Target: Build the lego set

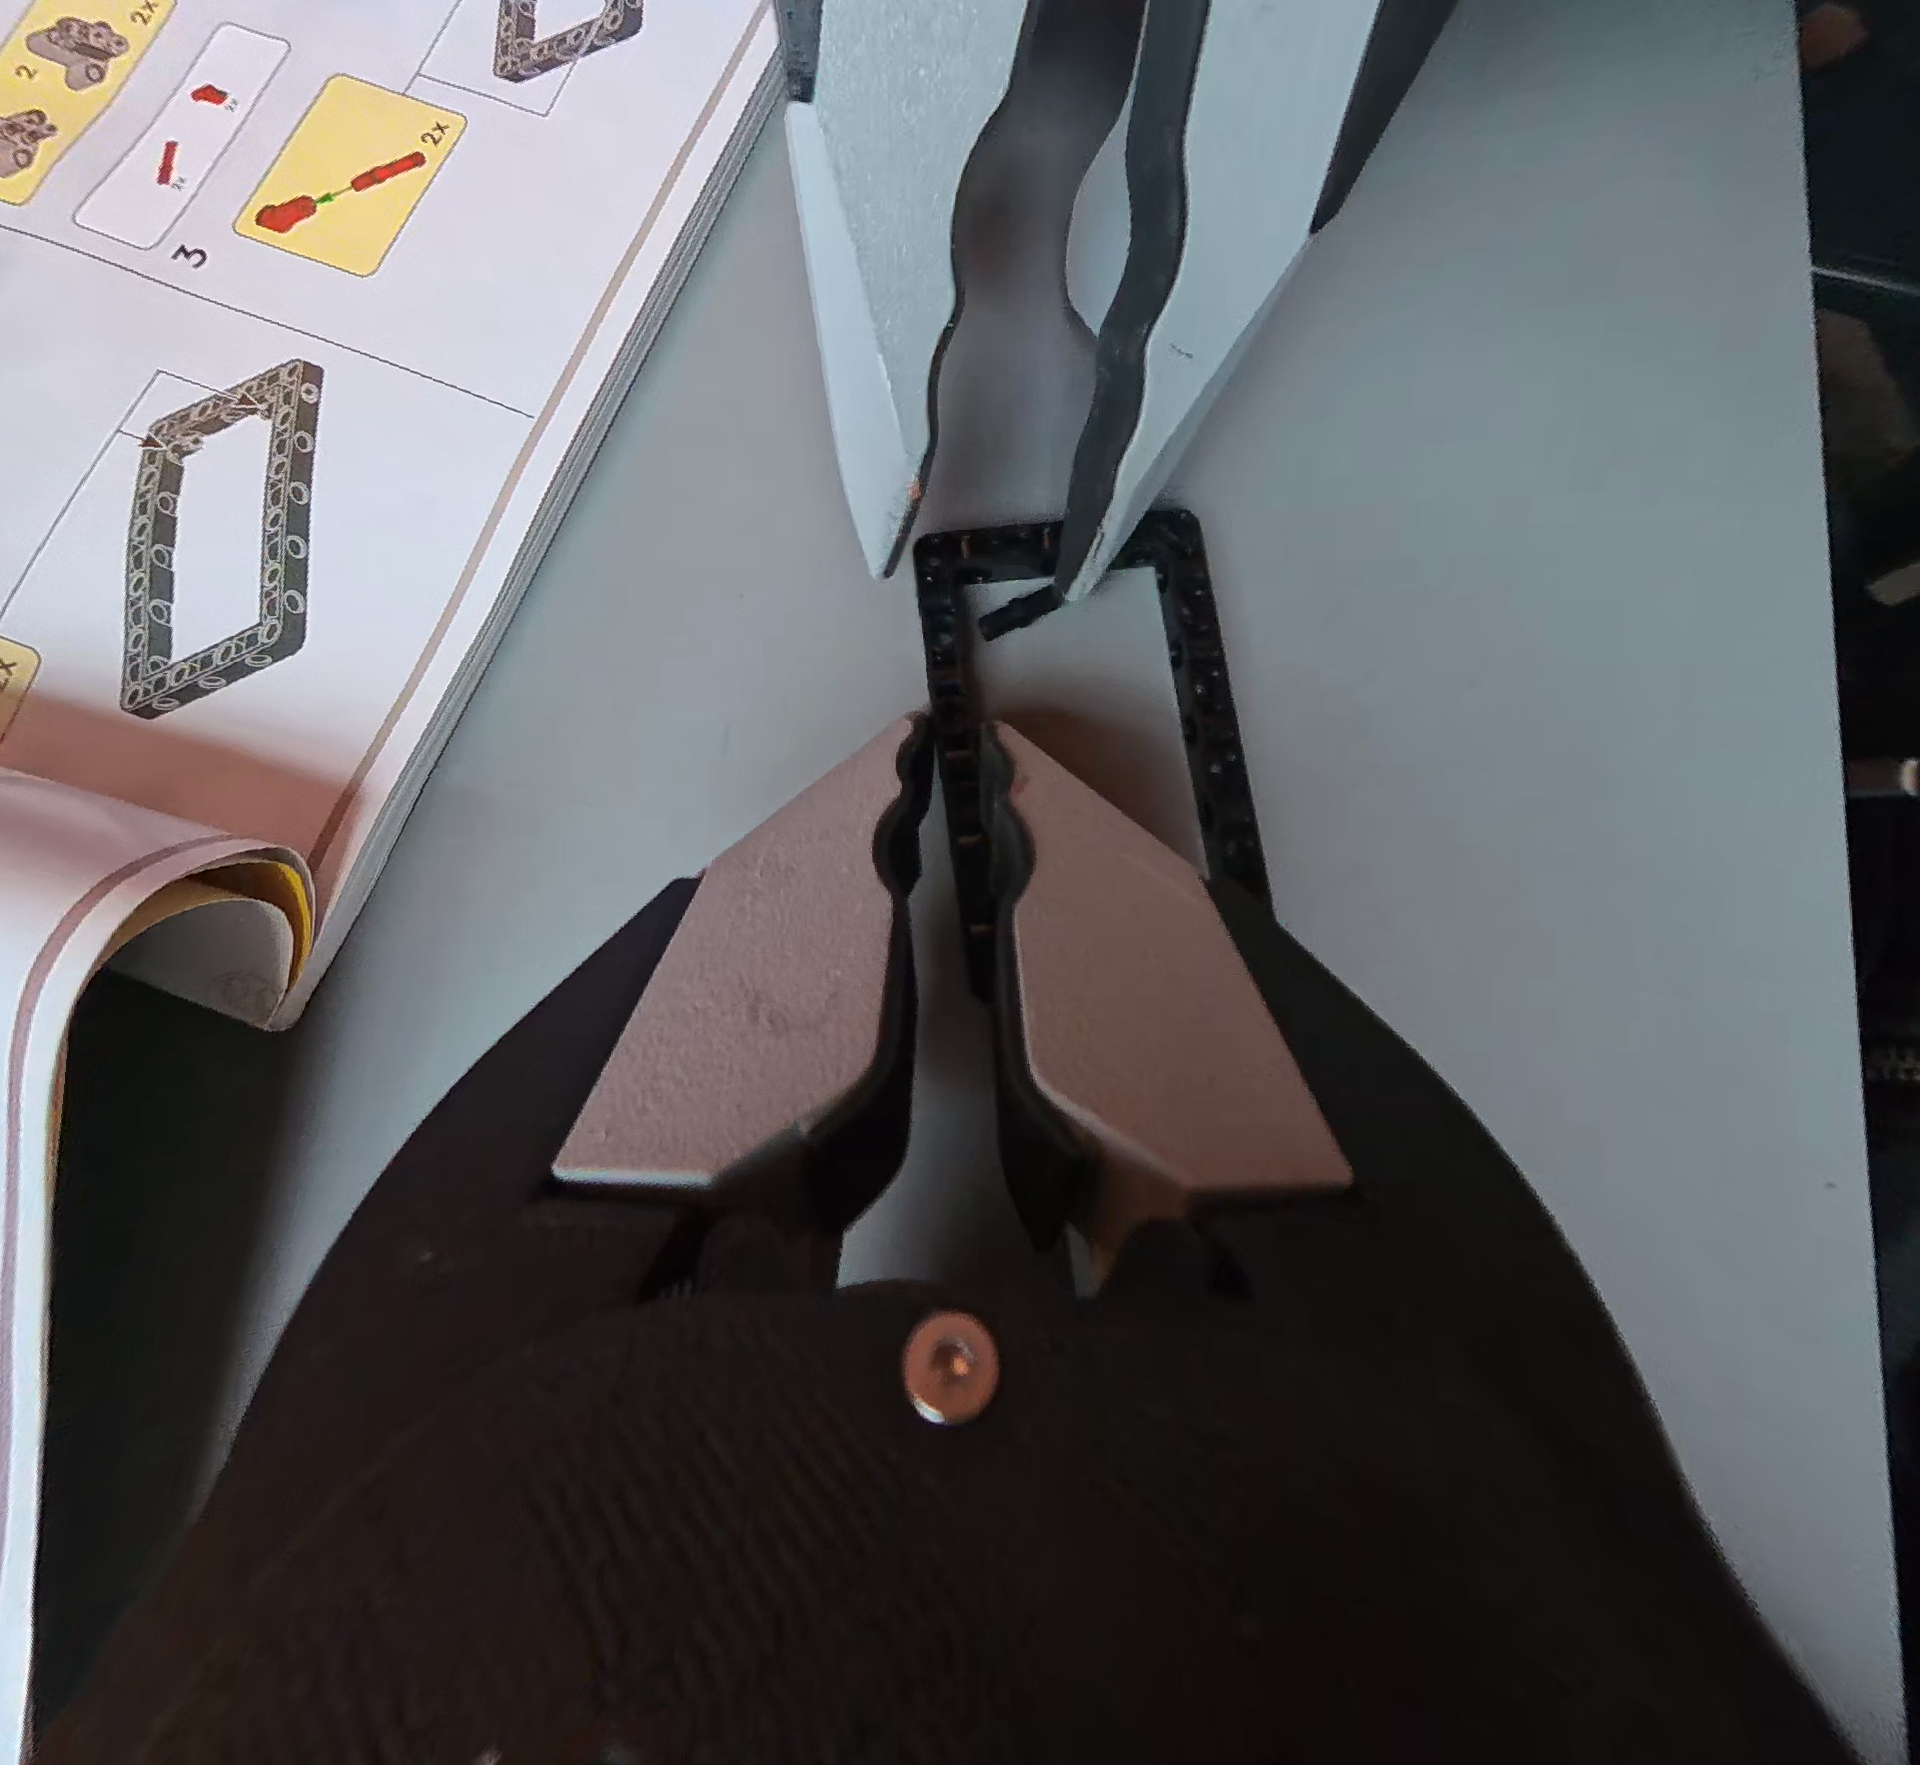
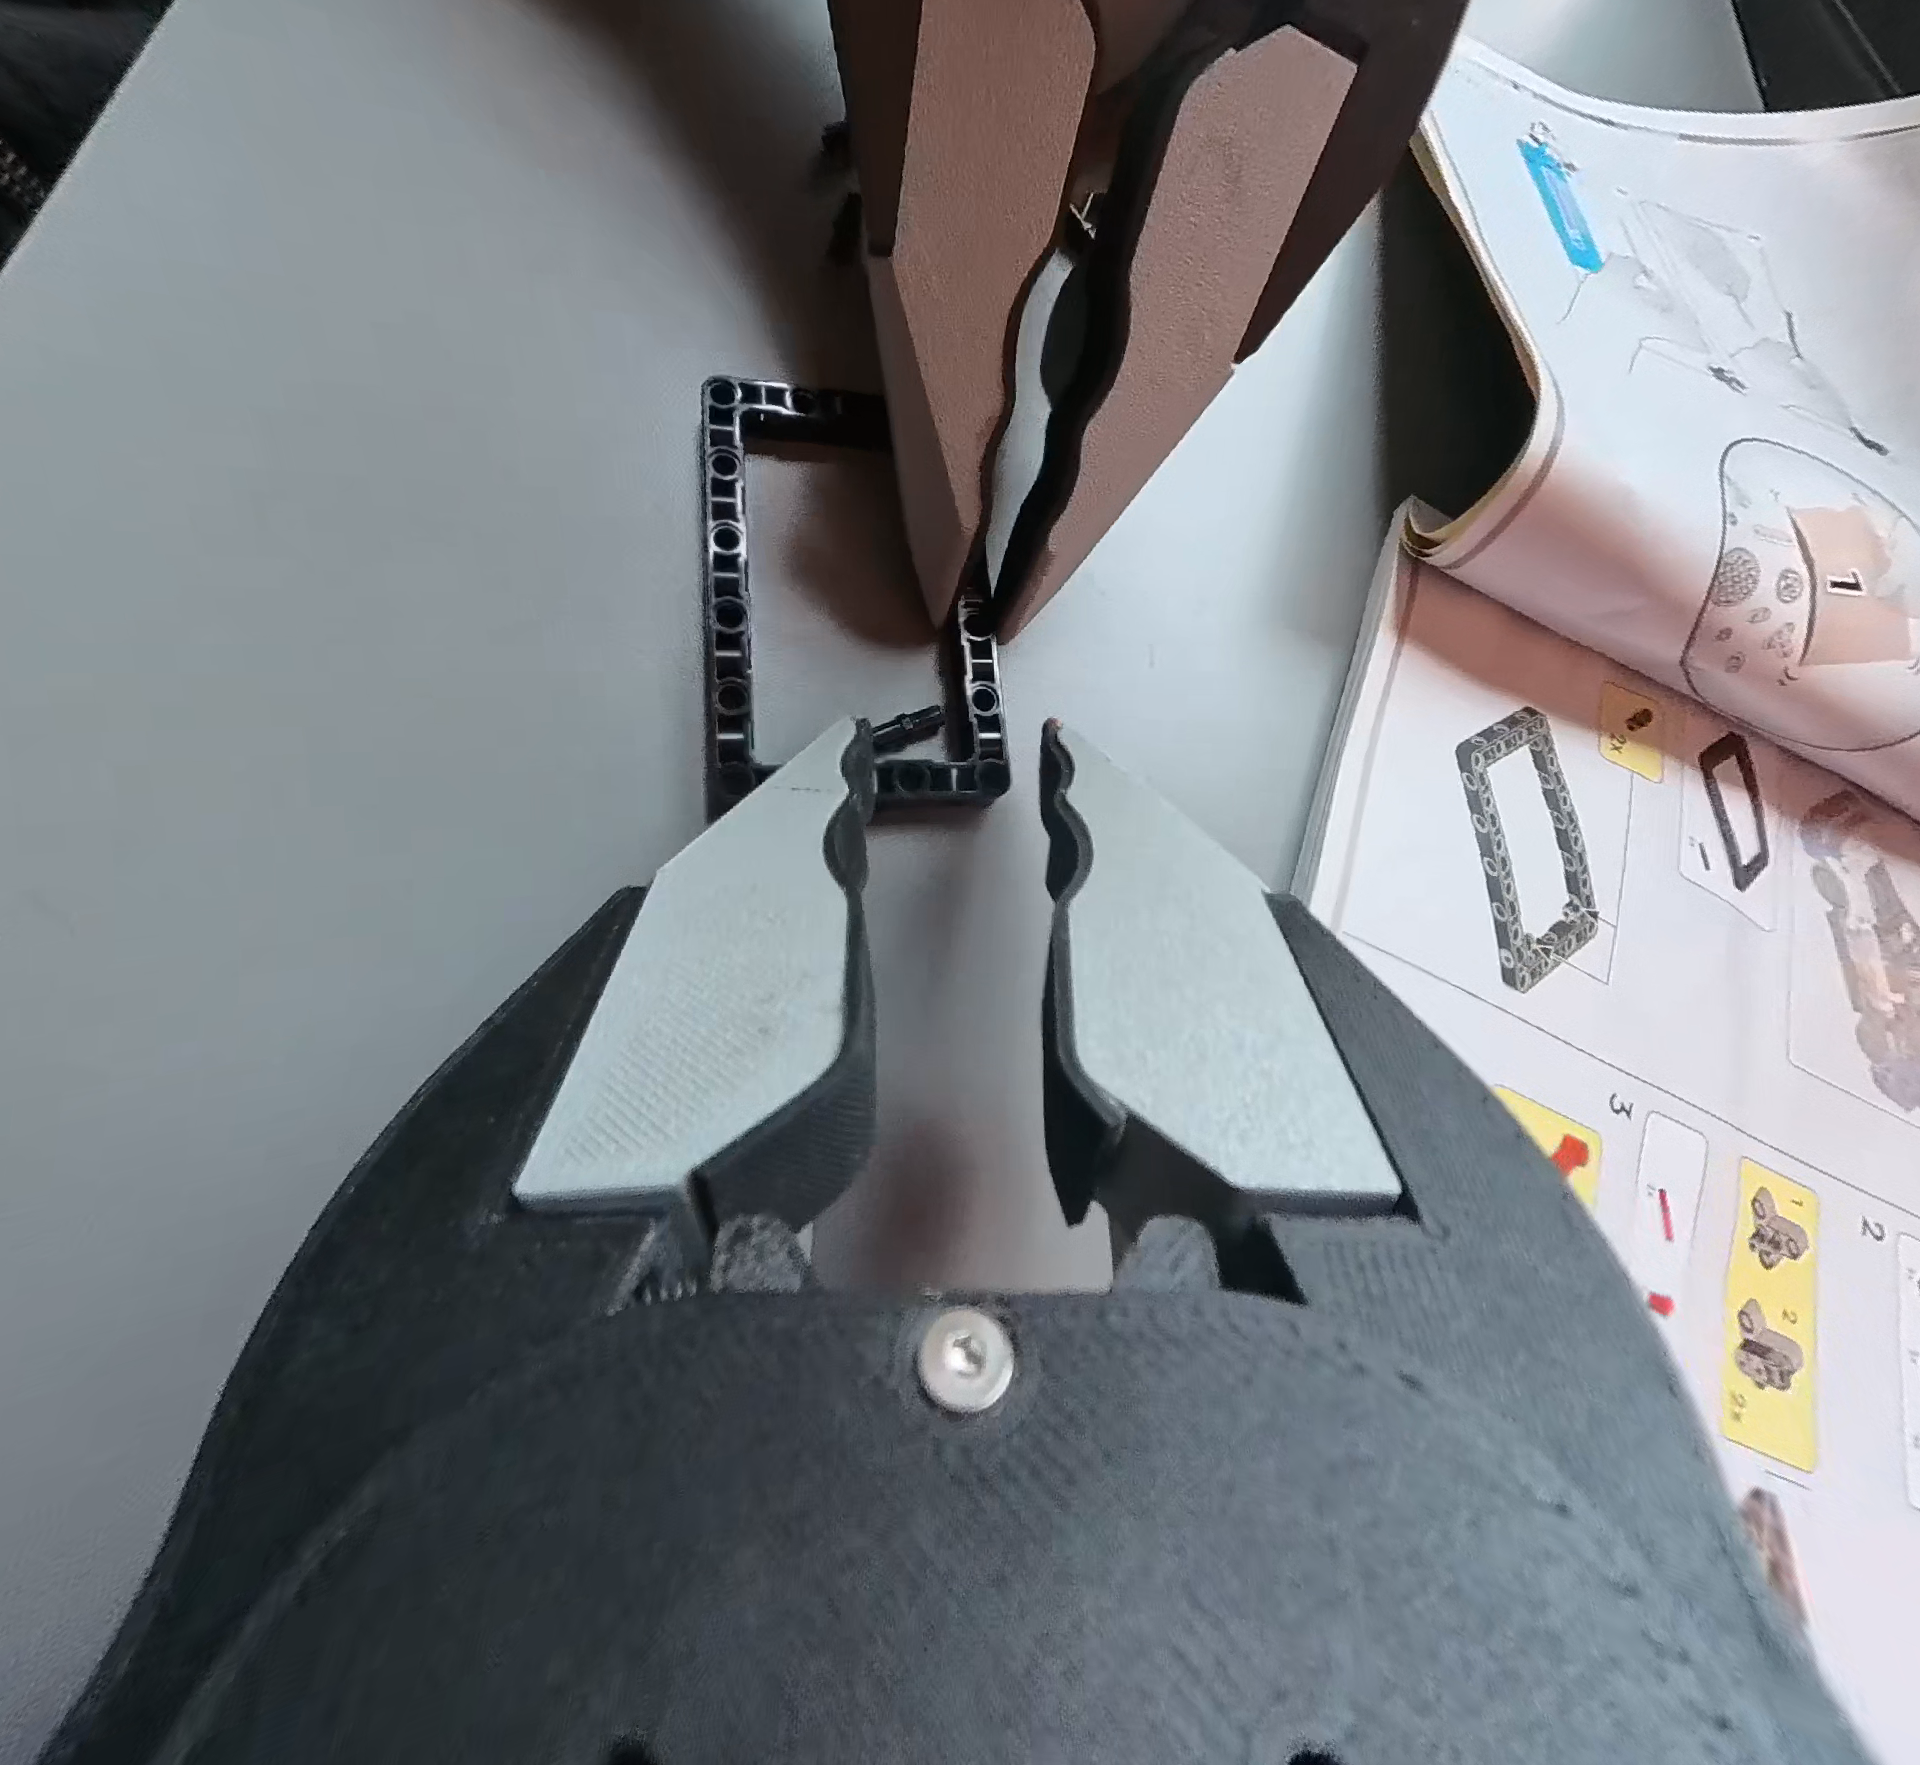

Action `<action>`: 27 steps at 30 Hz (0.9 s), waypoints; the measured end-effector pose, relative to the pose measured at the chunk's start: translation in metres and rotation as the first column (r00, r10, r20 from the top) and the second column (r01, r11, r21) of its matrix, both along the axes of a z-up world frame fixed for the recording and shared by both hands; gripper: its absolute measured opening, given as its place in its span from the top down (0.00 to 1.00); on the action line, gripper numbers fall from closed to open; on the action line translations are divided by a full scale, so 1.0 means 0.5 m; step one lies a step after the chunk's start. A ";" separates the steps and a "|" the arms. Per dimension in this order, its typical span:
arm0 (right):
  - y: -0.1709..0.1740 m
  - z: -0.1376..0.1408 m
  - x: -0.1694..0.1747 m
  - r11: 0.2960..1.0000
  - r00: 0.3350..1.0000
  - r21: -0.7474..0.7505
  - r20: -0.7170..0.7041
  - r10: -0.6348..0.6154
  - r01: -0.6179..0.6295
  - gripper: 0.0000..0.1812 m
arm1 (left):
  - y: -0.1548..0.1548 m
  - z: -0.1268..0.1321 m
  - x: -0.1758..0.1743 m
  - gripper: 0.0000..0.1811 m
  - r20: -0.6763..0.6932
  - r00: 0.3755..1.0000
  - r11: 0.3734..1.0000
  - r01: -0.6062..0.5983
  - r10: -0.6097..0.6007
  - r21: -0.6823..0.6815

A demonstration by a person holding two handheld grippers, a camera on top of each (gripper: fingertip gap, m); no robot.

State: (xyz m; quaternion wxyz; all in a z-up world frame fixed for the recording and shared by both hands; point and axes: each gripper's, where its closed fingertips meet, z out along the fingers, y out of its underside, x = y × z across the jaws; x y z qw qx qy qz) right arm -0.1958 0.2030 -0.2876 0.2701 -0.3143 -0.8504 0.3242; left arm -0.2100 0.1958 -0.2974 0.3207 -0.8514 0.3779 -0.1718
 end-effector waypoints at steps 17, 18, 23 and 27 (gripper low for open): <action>0.027 0.049 0.006 0.976 0.997 -0.202 -0.015 -0.082 0.077 0.83 | 0.004 0.005 -0.007 0.97 0.166 0.983 0.981 -0.050 0.082 -0.187; 0.026 0.046 0.006 0.977 0.997 -0.198 -0.009 -0.079 0.076 0.83 | 0.005 0.004 -0.006 0.97 0.153 0.985 0.982 -0.053 0.081 -0.180; 0.022 0.035 0.010 0.976 0.998 -0.209 0.018 -0.064 0.067 0.83 | 0.008 0.001 -0.005 0.97 0.025 0.997 0.993 -0.071 0.073 -0.090; 0.017 0.023 0.009 0.979 0.998 -0.195 0.033 -0.053 0.059 0.82 | 0.001 0.000 -0.001 0.97 -0.041 0.998 0.998 -0.053 0.052 -0.033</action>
